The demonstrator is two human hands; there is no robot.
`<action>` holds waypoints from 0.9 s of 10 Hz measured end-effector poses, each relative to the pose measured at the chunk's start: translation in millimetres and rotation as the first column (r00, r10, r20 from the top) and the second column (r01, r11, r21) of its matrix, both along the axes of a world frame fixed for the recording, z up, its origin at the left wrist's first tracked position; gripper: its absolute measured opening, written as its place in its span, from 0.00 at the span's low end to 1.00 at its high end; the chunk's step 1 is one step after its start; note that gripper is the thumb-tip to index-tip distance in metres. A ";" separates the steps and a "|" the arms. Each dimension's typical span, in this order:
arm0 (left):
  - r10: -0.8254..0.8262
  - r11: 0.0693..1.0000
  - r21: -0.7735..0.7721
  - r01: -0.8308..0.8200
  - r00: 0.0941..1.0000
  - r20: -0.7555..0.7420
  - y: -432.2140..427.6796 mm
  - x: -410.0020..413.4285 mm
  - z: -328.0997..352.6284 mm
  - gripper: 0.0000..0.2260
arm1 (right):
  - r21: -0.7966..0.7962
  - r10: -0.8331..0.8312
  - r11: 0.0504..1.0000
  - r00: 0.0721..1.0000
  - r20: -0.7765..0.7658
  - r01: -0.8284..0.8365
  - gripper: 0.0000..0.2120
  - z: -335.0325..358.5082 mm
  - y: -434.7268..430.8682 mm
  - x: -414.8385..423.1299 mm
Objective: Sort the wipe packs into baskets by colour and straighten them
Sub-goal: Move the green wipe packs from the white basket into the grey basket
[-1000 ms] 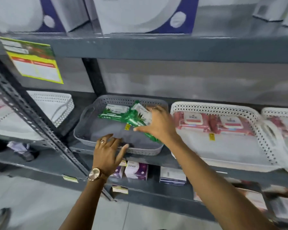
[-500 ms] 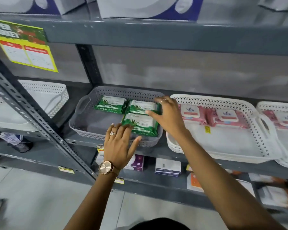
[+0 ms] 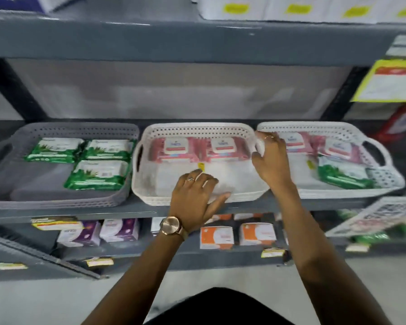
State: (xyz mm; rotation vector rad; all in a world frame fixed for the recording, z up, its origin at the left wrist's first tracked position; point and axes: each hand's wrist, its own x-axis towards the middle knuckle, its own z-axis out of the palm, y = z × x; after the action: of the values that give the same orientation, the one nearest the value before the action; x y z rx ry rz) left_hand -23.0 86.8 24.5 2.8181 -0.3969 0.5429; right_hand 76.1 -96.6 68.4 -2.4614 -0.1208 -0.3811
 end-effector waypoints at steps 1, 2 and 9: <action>0.059 0.998 0.020 -0.058 0.996 -0.060 -43.2 9.0 0.0 0.30 | -0.129 -0.193 0.976 0.973 -0.126 0.177 0.26 -3.4 -70.6 16.2; 0.134 0.990 0.052 -0.129 0.986 -0.098 -78.7 17.6 -4.0 0.35 | -0.295 -0.388 0.908 0.865 -0.318 0.298 0.35 -5.4 -130.4 29.2; 0.045 0.994 0.095 -0.061 0.986 0.161 -85.6 27.5 -26.6 0.24 | -0.264 -0.118 0.964 0.877 -0.467 -0.011 0.42 -9.7 -164.2 24.6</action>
State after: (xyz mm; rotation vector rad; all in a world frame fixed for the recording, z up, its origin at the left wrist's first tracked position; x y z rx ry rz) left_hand 4.5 1.1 -2.2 2.8977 -0.3906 0.7839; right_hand 100.7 -260.8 58.6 -2.7439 0.1165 0.2502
